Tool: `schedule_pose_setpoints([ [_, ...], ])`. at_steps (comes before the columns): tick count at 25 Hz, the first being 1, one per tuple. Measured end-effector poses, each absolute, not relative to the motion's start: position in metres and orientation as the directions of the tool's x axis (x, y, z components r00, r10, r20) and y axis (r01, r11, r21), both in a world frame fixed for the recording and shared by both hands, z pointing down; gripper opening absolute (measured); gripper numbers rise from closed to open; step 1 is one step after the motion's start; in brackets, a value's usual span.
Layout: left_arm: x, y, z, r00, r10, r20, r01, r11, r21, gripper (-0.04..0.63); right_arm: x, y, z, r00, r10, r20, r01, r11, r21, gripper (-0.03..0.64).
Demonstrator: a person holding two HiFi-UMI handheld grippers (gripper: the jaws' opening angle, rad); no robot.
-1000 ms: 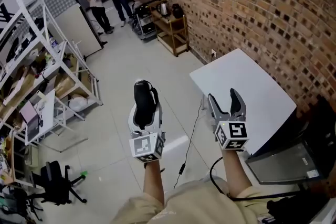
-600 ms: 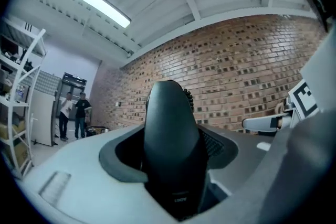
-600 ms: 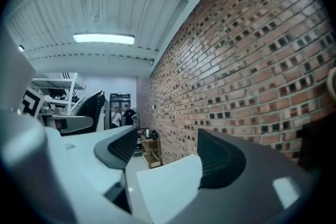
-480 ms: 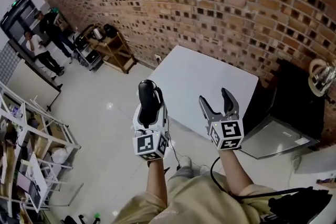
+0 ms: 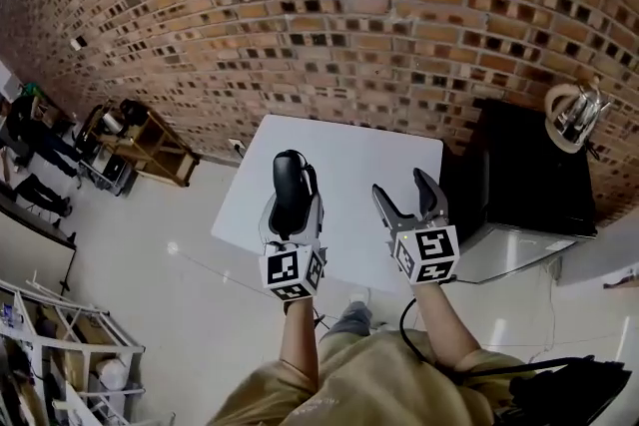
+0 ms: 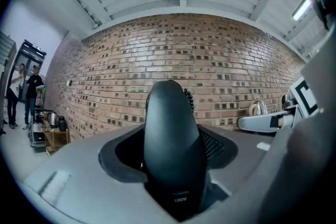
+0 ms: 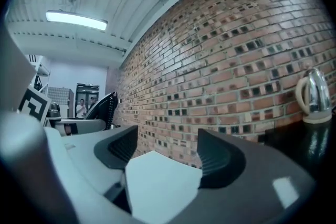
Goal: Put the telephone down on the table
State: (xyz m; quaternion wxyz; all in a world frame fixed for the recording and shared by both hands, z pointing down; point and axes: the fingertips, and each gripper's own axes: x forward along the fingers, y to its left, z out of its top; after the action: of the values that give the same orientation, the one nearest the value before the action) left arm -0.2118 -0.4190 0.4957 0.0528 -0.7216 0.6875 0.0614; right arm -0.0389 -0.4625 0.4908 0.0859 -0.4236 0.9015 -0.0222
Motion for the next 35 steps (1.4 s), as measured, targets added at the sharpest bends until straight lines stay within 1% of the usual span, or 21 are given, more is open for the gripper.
schedule_pose_setpoints([
  [7, -0.213, -0.517, 0.513, 0.221, -0.971, -0.096, -0.975, -0.222, 0.005, 0.285, -0.056, -0.537, 0.494, -0.516, -0.85, -0.104, -0.839, 0.526, -0.14, 0.345],
  [12, -0.212, -0.59, 0.579, 0.309, -0.951, 0.029, -0.951, -0.308, 0.032, 0.285, -0.058, -0.569, 0.531, -0.457, -0.889, -0.043, -0.878, 0.458, -0.139, 0.345],
  [15, -0.201, -0.638, 0.652, 0.328, -0.933, 0.147, -0.945, -0.326, 0.037, 0.285, -0.045, -0.583, 0.565, -0.437, -0.899, -0.007, -0.89, 0.434, -0.139, 0.345],
  [18, -0.181, -0.683, 0.744, 0.351, -0.885, 0.305, -0.934, -0.356, 0.043, 0.285, -0.02, -0.59, 0.595, -0.405, -0.914, 0.023, -0.906, 0.398, -0.144, 0.345],
  [20, -0.17, -0.721, 0.806, 0.344, -0.847, 0.404, -0.932, -0.36, 0.04, 0.285, -0.008, -0.601, 0.615, -0.407, -0.913, 0.032, -0.906, 0.399, -0.141, 0.345],
  [23, -0.156, -0.761, 0.888, 0.311, -0.781, 0.541, -0.936, -0.351, 0.032, 0.287, 0.007, -0.614, 0.643, -0.422, -0.905, 0.062, -0.9, 0.409, -0.149, 0.345],
  [27, -0.145, -0.77, 0.958, 0.294, -0.661, 0.691, -0.934, -0.351, 0.063, 0.287, 0.02, -0.614, 0.632, -0.418, -0.9, 0.124, -0.904, 0.399, -0.153, 0.345],
  [31, -0.118, -0.794, 0.965, 0.358, -0.686, 0.633, -0.917, -0.386, 0.099, 0.287, 0.027, -0.623, 0.65, -0.428, -0.893, 0.143, -0.903, 0.414, -0.119, 0.345],
  [35, -0.118, -0.786, 1.014, 0.345, -0.602, 0.72, -0.93, -0.326, 0.173, 0.288, 0.024, -0.627, 0.66, -0.435, -0.882, 0.181, -0.899, 0.414, -0.141, 0.345],
])
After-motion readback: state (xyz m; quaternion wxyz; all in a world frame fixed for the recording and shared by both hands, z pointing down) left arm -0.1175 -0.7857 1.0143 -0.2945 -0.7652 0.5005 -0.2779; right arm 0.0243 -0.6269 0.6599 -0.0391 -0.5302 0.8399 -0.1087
